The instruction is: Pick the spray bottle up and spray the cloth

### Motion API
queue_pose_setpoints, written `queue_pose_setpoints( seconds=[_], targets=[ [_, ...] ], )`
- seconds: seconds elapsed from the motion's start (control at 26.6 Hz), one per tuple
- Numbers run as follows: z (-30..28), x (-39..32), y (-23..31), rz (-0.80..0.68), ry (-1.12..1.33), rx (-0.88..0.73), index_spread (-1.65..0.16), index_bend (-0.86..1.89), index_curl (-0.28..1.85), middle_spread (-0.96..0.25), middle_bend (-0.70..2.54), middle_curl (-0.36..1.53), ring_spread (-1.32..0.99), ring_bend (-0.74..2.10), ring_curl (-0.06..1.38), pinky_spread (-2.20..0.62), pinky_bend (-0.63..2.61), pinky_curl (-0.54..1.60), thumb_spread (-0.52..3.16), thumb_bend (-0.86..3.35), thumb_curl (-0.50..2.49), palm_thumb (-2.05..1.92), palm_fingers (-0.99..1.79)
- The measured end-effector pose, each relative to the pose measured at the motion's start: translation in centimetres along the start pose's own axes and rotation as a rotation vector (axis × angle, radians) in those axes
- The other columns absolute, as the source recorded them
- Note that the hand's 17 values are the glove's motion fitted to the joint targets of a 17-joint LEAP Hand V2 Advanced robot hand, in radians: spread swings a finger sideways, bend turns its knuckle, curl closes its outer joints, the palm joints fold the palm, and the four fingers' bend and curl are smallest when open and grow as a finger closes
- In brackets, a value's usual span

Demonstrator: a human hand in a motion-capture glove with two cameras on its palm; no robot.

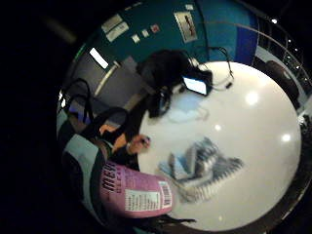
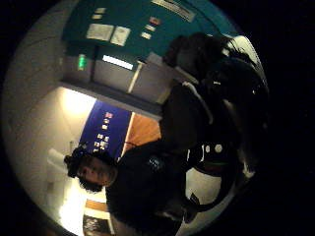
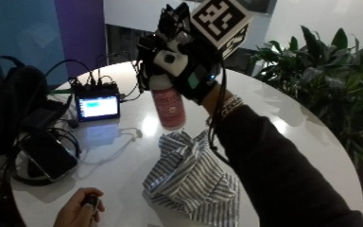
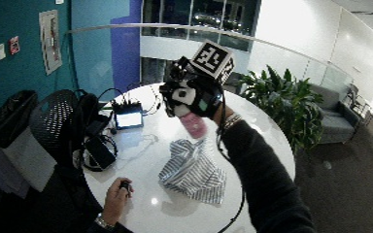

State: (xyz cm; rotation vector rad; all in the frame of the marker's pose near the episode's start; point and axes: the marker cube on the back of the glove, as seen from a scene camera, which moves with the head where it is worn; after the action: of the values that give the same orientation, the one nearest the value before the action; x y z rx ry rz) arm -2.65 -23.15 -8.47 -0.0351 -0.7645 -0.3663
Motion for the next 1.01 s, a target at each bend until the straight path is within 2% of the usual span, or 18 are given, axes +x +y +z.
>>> queue_pose_setpoints(
  seconds=[0.15, 0.34, 0.68, 1.01],
  targets=[
    [3.6, -1.5, -2.4, -0.077, -0.162, 0.419, -0.25, 0.38, 0.53, -0.18, 0.67, 0.50, -0.16, 0.68, 0.44, -0.28, 0.41, 0.38, 1.43, -0.01, 0.26, 0.65, 1.41],
    [7.6, -0.7, -3.1, -0.024, -0.282, 0.665, -0.25, 0.38, 0.53, -0.18, 0.67, 0.49, -0.16, 0.68, 0.44, -0.28, 0.41, 0.38, 1.43, -0.01, 0.26, 0.65, 1.41],
    [13.3, 6.8, -1.8, 0.154, -0.264, 0.767, -0.25, 0.36, 0.53, -0.17, 0.66, 0.49, -0.15, 0.67, 0.44, -0.29, 0.42, 0.38, 1.43, -0.01, 0.26, 0.65, 1.42],
    [15.1, 7.6, -2.4, 0.121, -0.191, 0.699, -0.25, 0.34, 0.53, -0.16, 0.66, 0.49, -0.15, 0.66, 0.43, -0.30, 0.44, 0.39, 1.43, -0.01, 0.26, 0.65, 1.41]
  ],
)
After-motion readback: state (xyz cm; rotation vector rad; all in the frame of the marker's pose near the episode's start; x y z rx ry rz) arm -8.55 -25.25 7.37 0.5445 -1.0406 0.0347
